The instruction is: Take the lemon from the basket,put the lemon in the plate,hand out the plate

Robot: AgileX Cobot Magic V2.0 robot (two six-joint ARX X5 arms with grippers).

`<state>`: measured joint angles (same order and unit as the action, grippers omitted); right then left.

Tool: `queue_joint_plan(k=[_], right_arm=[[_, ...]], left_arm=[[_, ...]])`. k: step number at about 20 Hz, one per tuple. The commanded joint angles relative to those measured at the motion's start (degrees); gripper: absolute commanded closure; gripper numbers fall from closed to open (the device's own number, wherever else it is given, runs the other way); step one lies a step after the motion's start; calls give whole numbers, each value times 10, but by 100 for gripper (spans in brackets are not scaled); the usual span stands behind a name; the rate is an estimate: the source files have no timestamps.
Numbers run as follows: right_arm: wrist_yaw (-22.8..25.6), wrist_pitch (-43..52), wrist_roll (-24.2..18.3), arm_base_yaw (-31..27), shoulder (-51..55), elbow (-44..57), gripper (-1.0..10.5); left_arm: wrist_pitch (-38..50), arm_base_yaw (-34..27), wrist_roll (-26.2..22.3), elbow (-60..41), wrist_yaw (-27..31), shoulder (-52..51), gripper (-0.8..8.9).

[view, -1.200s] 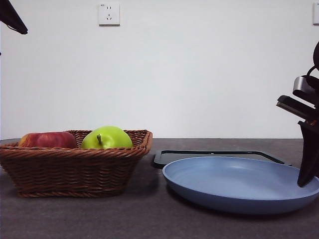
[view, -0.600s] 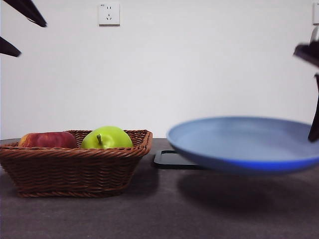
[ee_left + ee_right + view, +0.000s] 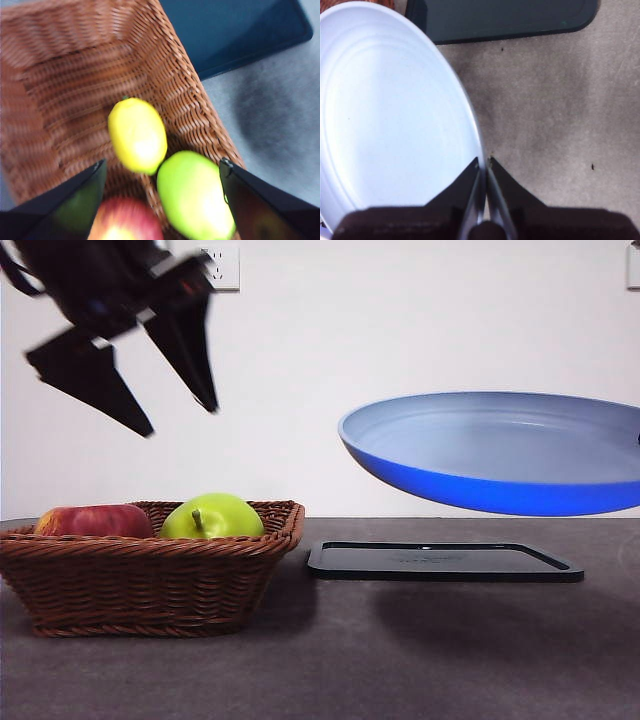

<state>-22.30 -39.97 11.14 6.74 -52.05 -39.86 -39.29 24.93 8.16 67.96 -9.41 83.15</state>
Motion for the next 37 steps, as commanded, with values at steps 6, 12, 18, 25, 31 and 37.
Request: queue_joint_plan(k=[6,12,18,25,31,37], right_arm=[[0,7,-1,0,-2,-9,943],[1,12,-1,0,-2,-9,943],[2,21,0,0,-2,-9,943],[1,22,-1,0,-2,-9,943],[32,37,39,0,-20,-9,943],[6,73,66,1,-126,-9,943]], left_arm=[[56,17,-9,38,50,119,420],[85,20,-7,38,59,191,420],[87,26,-7,38,60,195,425],[72,26,-9,38,63,217,579],[77,19,-10,67,76,174,611],[63,70,-7,134,-96,66,611]])
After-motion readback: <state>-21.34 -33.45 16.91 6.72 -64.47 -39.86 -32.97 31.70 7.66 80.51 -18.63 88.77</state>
